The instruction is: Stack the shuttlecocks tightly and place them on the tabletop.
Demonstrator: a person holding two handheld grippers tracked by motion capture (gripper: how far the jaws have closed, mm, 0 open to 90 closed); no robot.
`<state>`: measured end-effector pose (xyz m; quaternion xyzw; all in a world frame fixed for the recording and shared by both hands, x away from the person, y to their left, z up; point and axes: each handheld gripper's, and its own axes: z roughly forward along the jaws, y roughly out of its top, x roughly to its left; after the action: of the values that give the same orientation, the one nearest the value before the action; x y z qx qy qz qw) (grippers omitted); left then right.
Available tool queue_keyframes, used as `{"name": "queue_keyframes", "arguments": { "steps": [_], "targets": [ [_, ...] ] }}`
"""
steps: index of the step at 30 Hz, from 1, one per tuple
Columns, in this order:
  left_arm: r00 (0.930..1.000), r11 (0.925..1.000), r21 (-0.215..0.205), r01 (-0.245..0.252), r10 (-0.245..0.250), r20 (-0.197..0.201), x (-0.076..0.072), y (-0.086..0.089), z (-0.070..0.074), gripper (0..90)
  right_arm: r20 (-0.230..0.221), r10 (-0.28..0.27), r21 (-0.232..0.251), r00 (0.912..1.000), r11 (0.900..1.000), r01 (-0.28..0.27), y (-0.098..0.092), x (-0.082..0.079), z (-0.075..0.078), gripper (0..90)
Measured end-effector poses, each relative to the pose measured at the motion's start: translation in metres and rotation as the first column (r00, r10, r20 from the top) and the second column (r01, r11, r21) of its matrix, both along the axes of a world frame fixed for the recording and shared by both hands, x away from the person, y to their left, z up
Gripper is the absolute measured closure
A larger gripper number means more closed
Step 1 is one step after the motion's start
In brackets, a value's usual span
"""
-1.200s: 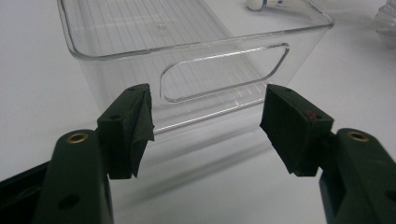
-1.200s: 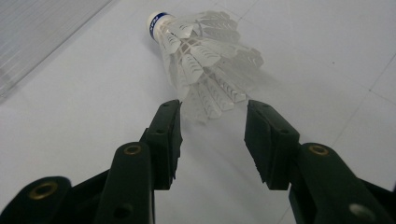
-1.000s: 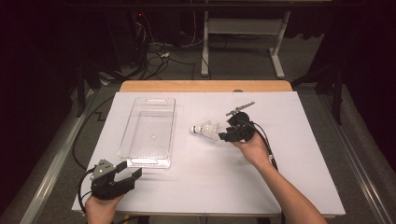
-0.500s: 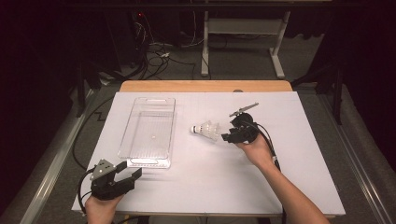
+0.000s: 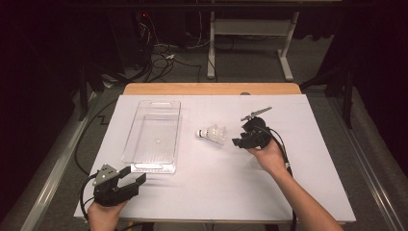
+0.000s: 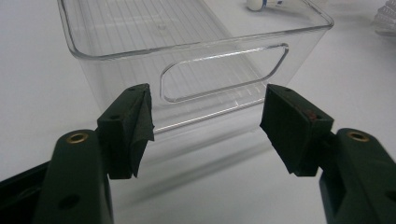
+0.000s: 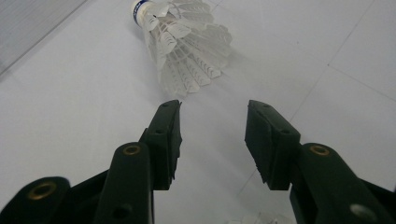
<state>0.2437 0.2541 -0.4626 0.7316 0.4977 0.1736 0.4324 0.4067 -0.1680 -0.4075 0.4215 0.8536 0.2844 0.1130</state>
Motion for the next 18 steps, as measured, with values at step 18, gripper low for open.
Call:
{"name": "queue_keyframes", "arguments": {
  "steps": [18],
  "targets": [
    [1.0000, 1.0000, 0.000, 0.000, 0.000, 0.000, -0.0001, -0.0001, 0.0000, 34.7, 0.024, -0.011, -0.023, 0.9997, 1.000, 0.012, -0.0074, -0.0051, 0.0038, 56.1]
  ]
}}
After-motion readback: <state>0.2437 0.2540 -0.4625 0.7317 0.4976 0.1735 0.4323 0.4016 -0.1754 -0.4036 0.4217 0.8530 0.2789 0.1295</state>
